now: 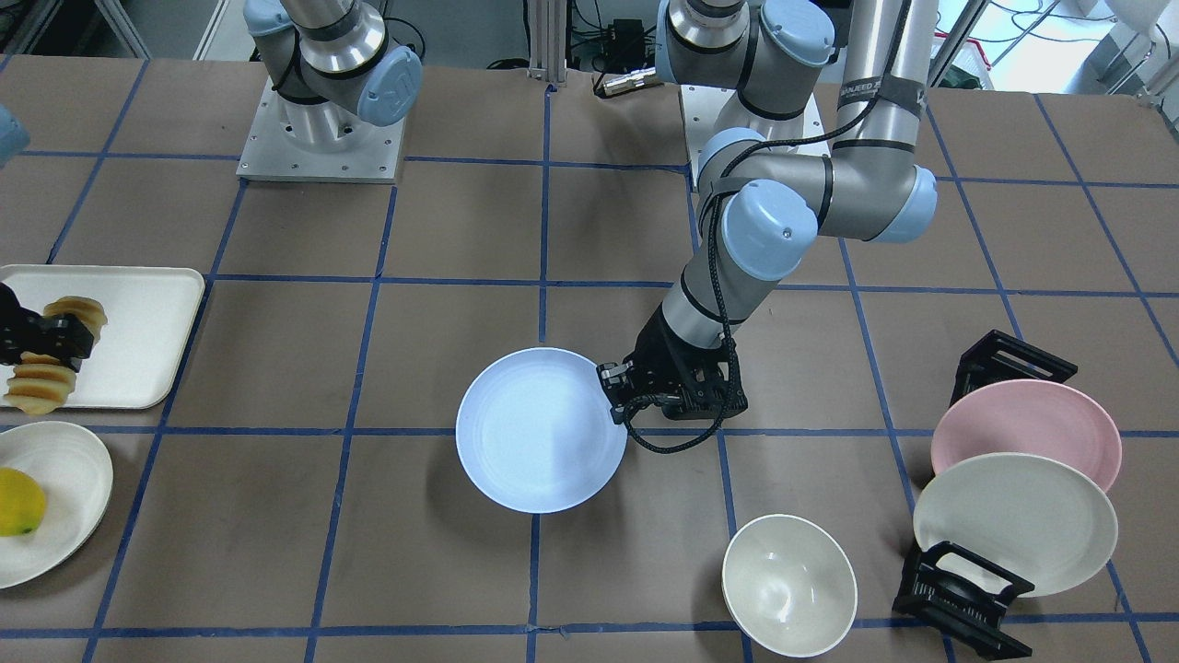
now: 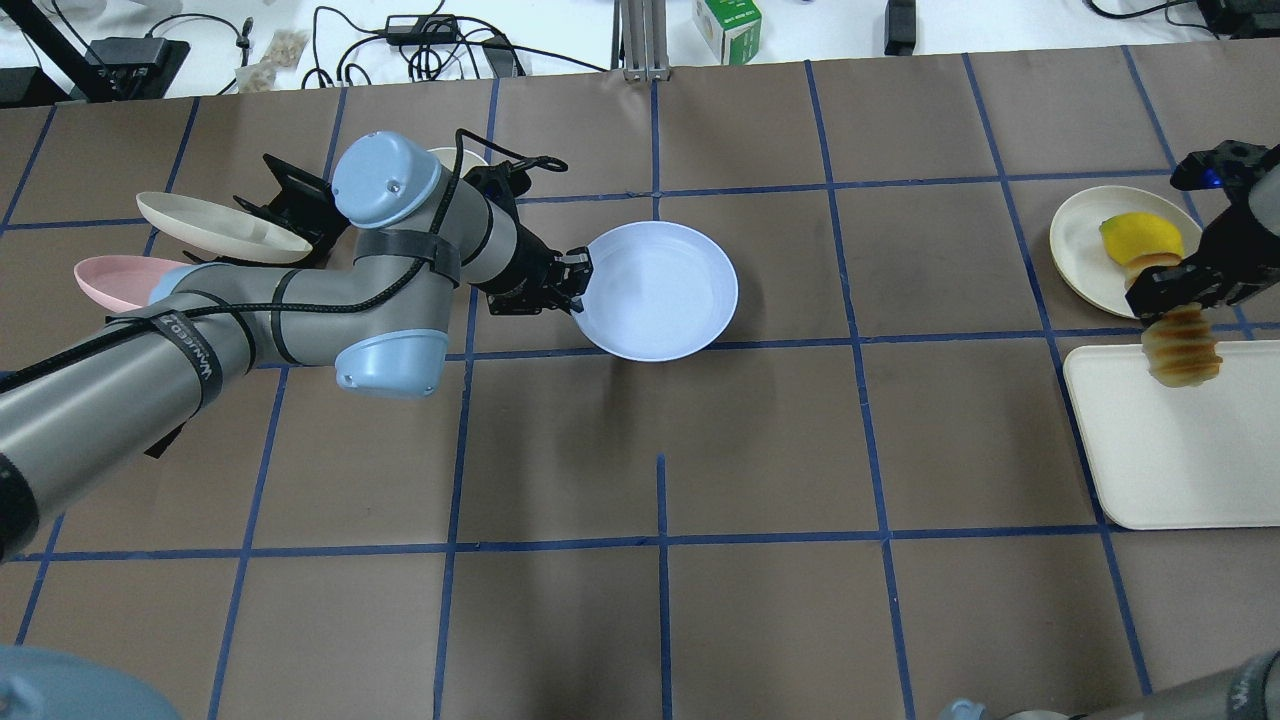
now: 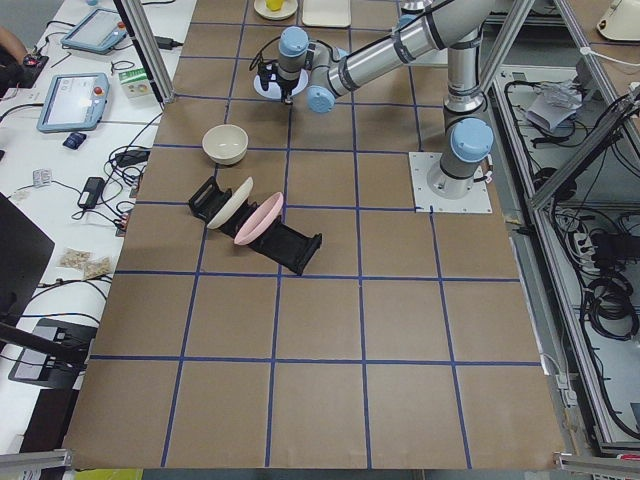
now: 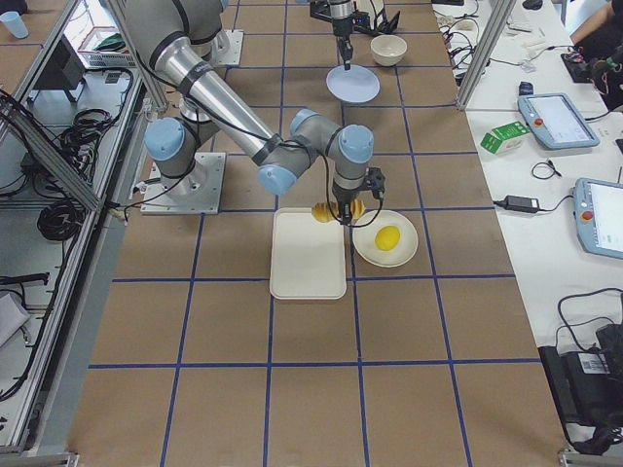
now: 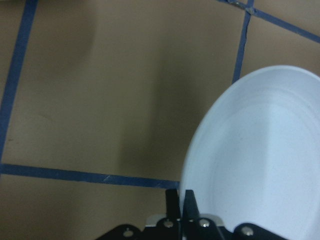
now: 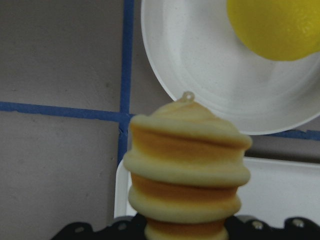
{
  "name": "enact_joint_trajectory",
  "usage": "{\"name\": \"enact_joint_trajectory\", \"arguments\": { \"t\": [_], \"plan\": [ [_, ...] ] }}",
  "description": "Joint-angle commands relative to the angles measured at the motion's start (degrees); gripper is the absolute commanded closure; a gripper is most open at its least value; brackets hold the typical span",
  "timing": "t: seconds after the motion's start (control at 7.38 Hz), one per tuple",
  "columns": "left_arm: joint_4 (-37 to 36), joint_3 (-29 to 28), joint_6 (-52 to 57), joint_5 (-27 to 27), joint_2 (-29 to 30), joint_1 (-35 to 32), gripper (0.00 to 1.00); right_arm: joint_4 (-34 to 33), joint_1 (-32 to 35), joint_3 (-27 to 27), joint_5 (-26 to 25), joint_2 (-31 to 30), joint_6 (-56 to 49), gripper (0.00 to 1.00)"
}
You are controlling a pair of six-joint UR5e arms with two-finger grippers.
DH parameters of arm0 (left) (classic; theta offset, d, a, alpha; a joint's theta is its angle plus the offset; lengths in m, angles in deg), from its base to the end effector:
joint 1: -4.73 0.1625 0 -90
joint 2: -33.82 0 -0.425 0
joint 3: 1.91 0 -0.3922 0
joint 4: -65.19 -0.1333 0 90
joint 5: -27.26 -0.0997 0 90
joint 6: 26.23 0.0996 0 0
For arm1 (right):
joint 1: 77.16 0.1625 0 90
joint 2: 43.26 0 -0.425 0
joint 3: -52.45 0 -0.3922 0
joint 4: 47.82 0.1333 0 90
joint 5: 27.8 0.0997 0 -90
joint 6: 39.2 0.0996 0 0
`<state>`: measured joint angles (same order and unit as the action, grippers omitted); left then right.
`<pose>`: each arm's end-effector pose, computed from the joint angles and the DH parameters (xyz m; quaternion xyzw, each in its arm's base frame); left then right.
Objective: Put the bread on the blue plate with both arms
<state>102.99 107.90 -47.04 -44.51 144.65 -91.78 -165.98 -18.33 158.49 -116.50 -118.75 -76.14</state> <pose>-0.2275 -0.5431 0.2316 0.1064 -0.9767 0.0594 0.1766 -0.1633 -0.5320 0.2709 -0.0501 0.9985 0.0109 0.0211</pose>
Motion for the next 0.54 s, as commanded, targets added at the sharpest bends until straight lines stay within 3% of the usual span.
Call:
{"name": "enact_joint_trajectory", "arguments": {
  "t": [0.0, 0.41],
  "plan": [
    [-1.15, 0.49, -0.11, 0.32, 3.16, -0.87, 1.0, -0.05, 7.41, -0.13, 0.72, -0.01, 8.07, 0.62],
    [-1.15, 1.63, -1.6, -0.11, 4.4, -1.84, 0.97, -0.41, 18.31, -0.31, 1.6, -0.1, 22.22, 0.62]
  ]
}}
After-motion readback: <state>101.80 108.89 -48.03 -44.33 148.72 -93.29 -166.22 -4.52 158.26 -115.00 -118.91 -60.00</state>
